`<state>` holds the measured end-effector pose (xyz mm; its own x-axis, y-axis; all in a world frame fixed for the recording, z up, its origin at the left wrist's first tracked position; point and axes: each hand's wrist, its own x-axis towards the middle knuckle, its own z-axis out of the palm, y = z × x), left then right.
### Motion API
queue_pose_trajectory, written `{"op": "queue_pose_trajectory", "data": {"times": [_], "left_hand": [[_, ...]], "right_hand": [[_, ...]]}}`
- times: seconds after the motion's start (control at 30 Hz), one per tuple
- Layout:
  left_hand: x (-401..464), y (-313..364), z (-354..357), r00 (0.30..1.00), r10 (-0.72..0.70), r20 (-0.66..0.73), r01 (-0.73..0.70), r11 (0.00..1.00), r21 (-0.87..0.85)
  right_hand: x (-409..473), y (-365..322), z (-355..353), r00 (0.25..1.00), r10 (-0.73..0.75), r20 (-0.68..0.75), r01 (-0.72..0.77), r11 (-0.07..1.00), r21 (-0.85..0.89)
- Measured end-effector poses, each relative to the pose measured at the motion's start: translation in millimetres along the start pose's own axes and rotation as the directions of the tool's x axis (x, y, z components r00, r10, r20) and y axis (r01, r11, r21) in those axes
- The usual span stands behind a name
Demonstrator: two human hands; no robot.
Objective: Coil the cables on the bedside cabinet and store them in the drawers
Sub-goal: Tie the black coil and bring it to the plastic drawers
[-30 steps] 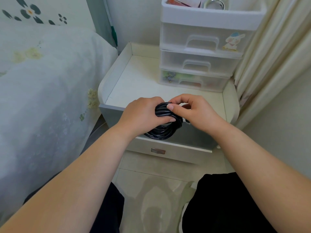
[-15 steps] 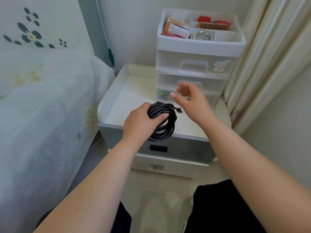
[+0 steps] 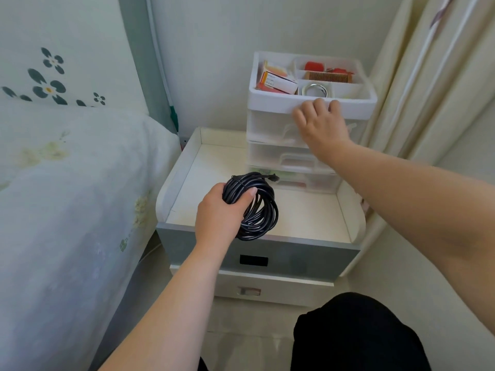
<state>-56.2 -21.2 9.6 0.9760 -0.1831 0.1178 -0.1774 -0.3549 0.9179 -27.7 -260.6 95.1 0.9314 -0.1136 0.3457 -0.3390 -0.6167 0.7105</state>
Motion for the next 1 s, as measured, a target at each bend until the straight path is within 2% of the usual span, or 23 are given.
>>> {"op": "queue_pose_trajectory", "data": {"times": [0.1, 0.2, 0.3, 0.4, 0.5, 0.63, 0.67, 0.7, 0.73, 0.8, 0.83, 0.87, 0.93, 1.0], "left_hand": [[-2, 1, -1, 1.000, -0.017, 0.017, 0.017, 0.999, -0.037], [-1, 3, -3, 0.999, -0.034, 0.003, 0.034, 0.996, -0.084], [0, 3, -5, 0.997, -0.055, -0.051, 0.047, 0.987, -0.152], [-1, 6, -9, 0.992, -0.072, -0.101, 0.048, 0.975, -0.219], [0, 7, -11, 0.990, -0.107, -0.095, 0.072, 0.947, -0.314], [0, 5, -12, 0.987, -0.149, -0.051, 0.112, 0.890, -0.443], [0, 5, -13, 0.986, -0.161, -0.037, 0.124, 0.873, -0.472], [0, 5, -13, 0.985, -0.173, -0.020, 0.140, 0.854, -0.502], [1, 4, -14, 0.982, -0.191, 0.007, 0.165, 0.827, -0.537], [0, 4, -16, 0.964, -0.242, 0.108, 0.254, 0.734, -0.630], [0, 4, -17, 0.947, -0.271, 0.173, 0.315, 0.673, -0.669], [0, 5, -18, 0.923, -0.297, 0.243, 0.379, 0.605, -0.700], [-1, 7, -20, 0.871, -0.325, 0.370, 0.485, 0.436, -0.758], [-2, 6, -20, 0.818, -0.317, 0.481, 0.568, 0.306, -0.765]], "right_hand": [[-3, -1, -6, 1.000, 0.010, 0.011, -0.011, 1.000, 0.027], [-6, -13, -9, 0.998, 0.047, 0.040, -0.052, 0.990, 0.133], [-9, -25, -12, 0.995, 0.064, 0.077, -0.084, 0.953, 0.293], [-16, -23, -16, 0.992, 0.071, 0.103, -0.104, 0.930, 0.352], [-24, -11, -21, 0.993, -0.026, 0.114, -0.025, 0.905, 0.425], [-39, 6, -30, 0.969, -0.210, 0.129, 0.098, 0.808, 0.580], [-44, 7, -32, 0.971, -0.228, 0.067, 0.140, 0.775, 0.616], [-50, 8, -35, 0.970, -0.232, -0.075, 0.226, 0.742, 0.631], [-57, 7, -40, 0.932, -0.234, -0.277, 0.357, 0.716, 0.600], [-72, 2, -45, 0.734, -0.267, -0.625, 0.616, 0.651, 0.445], [-80, -3, -44, 0.640, -0.318, -0.700, 0.700, 0.617, 0.360], [-88, -10, -42, 0.582, -0.377, -0.721, 0.747, 0.598, 0.290], [-102, -25, -32, 0.540, -0.477, -0.694, 0.775, 0.604, 0.187], [-110, -38, -23, 0.538, -0.460, -0.706, 0.753, 0.639, 0.157]]}}
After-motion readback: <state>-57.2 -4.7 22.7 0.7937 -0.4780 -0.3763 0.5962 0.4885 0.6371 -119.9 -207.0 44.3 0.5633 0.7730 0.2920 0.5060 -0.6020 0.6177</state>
